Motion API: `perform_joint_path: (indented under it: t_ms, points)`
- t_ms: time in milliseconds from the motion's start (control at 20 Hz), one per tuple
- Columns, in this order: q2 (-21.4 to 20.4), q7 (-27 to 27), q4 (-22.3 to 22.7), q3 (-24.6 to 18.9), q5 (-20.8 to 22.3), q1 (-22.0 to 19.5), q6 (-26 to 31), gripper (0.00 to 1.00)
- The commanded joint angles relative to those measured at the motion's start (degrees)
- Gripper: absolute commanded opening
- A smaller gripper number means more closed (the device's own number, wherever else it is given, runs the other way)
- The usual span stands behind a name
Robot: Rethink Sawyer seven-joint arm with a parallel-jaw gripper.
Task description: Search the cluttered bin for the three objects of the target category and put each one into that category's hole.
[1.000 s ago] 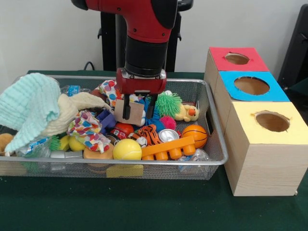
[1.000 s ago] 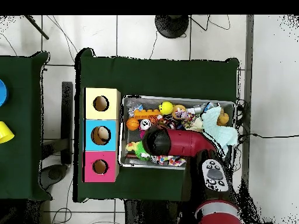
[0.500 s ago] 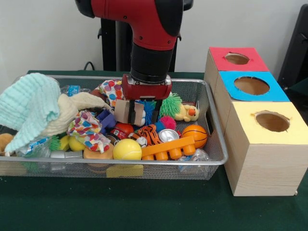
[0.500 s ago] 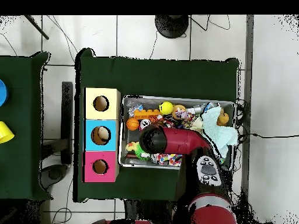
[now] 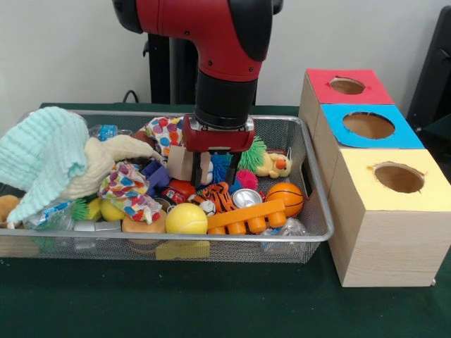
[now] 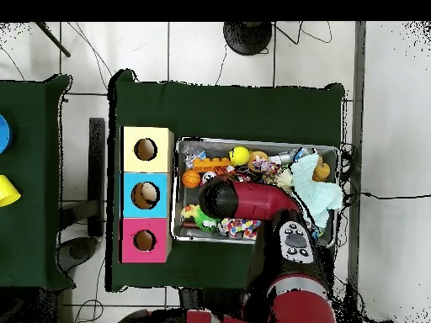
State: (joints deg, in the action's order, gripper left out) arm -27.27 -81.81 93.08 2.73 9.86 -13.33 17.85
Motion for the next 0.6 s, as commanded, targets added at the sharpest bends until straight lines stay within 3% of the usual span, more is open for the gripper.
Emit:
perform_joint_path:
  t_ms: [50, 600]
  points:
    - [2.45, -11.92, -3.92, -0.55, -2.67, 0.76, -1.02, 1.0]
    - [3.04, -11.58, -5.02, -0.62, -3.04, 0.99, -0.36, 1.0]
